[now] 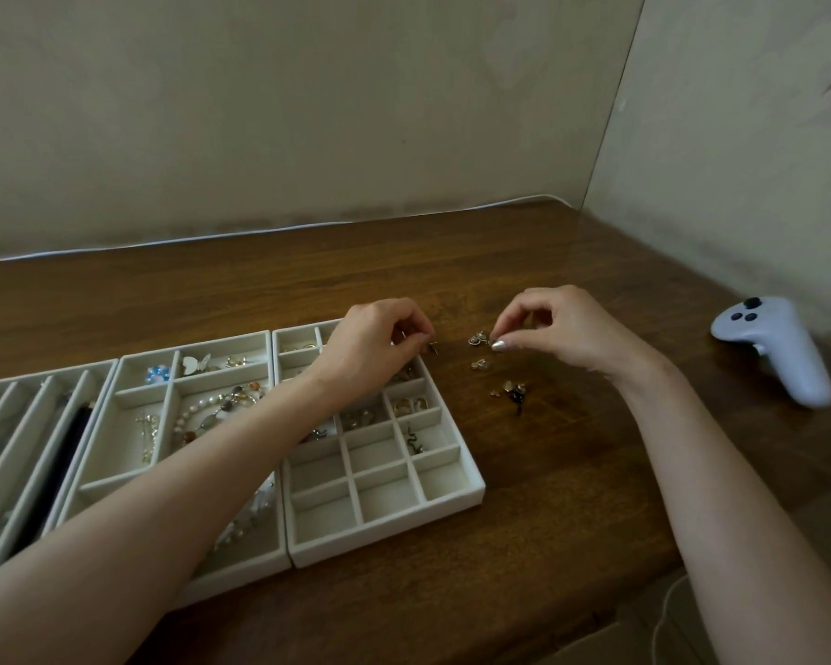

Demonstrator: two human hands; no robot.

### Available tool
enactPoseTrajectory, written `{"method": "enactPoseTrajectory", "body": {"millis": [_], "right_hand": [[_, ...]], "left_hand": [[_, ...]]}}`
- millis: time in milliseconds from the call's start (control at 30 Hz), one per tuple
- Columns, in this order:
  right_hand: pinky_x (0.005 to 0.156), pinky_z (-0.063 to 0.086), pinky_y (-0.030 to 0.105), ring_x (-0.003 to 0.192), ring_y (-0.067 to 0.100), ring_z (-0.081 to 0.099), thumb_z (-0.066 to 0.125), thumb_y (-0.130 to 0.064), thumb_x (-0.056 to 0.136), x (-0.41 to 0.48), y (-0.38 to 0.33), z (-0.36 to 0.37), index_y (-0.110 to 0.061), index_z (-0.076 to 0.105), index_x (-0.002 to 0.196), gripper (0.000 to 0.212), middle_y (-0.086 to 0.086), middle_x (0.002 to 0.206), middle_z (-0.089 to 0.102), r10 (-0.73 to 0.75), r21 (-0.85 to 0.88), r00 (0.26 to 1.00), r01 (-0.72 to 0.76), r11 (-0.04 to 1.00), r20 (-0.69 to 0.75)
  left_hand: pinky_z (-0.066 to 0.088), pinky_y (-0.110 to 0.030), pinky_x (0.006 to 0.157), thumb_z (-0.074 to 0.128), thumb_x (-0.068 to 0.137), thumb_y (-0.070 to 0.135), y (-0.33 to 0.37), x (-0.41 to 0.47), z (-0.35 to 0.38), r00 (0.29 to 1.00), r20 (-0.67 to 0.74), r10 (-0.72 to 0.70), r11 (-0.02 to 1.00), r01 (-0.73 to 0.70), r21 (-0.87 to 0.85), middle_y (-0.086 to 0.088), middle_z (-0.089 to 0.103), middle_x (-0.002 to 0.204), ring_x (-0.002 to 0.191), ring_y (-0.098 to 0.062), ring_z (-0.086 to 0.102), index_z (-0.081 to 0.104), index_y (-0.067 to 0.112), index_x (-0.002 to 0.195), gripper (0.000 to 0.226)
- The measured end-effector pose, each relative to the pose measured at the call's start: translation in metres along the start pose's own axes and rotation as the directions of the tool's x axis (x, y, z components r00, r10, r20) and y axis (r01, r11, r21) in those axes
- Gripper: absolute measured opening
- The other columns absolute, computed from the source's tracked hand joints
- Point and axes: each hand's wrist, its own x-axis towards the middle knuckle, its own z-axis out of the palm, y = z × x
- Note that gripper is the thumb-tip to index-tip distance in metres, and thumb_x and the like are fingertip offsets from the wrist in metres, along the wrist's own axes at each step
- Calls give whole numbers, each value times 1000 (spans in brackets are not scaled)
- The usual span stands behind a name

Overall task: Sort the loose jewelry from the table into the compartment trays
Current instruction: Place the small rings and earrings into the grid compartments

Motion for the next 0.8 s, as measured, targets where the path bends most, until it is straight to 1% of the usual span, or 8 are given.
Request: {"method": "enactPoseTrajectory", "body": {"millis": [67,200,333,467,533,633,733,800], "right_hand": [[70,45,21,80,9,60,74,-22,78,-3,-7,0,-24,71,84,7,-8,87,67,-42,140,999,39,989,16],[66,46,17,72,8,55,72,-22,77,-10,-29,11,-21,69,86,9,-8,83,66,-182,316,964,114,942,194],[67,42,22,72,7,48,71,-30,74,-11,-41,26,-25,69,85,13,-18,85,62,-237,303,906,130,944,351],[67,41,14,73,-5,50,72,-20,79,-12,-41,29,-25,70,90,12,-23,86,60,-221,250,877,121,961,427],[67,42,11,73,-6,53,72,-20,78,-12,-42,27,-23,70,93,15,-24,83,60,-209,263,897,109,959,391],[69,47,15,78,0,60,71,-21,79,-9,-37,22,-21,70,92,13,-14,85,66,-157,272,962,94,958,222],[72,48,22,81,6,61,69,-22,82,-3,-24,18,-25,70,88,7,-8,87,67,-63,137,998,59,989,27],[69,43,18,80,3,59,69,-18,83,-2,-16,13,-26,69,86,8,-9,86,65,-17,47,999,19,999,-29]], "left_hand": [[50,-23,80,58,90,12,0,0,0,1000,0,-3,1000,3,6,3,63,97,91,-9,59,64,16,98,11],[50,-22,77,58,89,12,-2,1,0,1000,-13,3,1000,-3,24,2,64,97,89,-9,59,65,15,98,11],[49,-21,74,61,88,13,-4,2,0,999,-47,10,999,-8,38,1,66,94,85,-9,60,67,14,96,10],[49,-20,73,61,88,13,-6,2,0,998,-58,7,999,-5,38,3,66,92,83,-9,60,67,14,94,9],[46,-14,70,61,88,13,-6,3,1,998,-59,5,999,-3,39,3,66,91,82,-6,58,67,15,94,9],[46,-12,71,59,89,12,-5,2,0,999,-40,1,999,1,43,5,63,93,84,-6,58,66,14,97,11],[45,-12,71,58,89,12,-3,1,0,999,-33,2,1000,-1,28,5,62,94,85,-5,57,65,14,98,11],[46,-12,72,58,90,12,-3,1,-1,1000,-29,-3,1000,4,15,6,62,94,86,-4,57,64,15,97,10]]}}
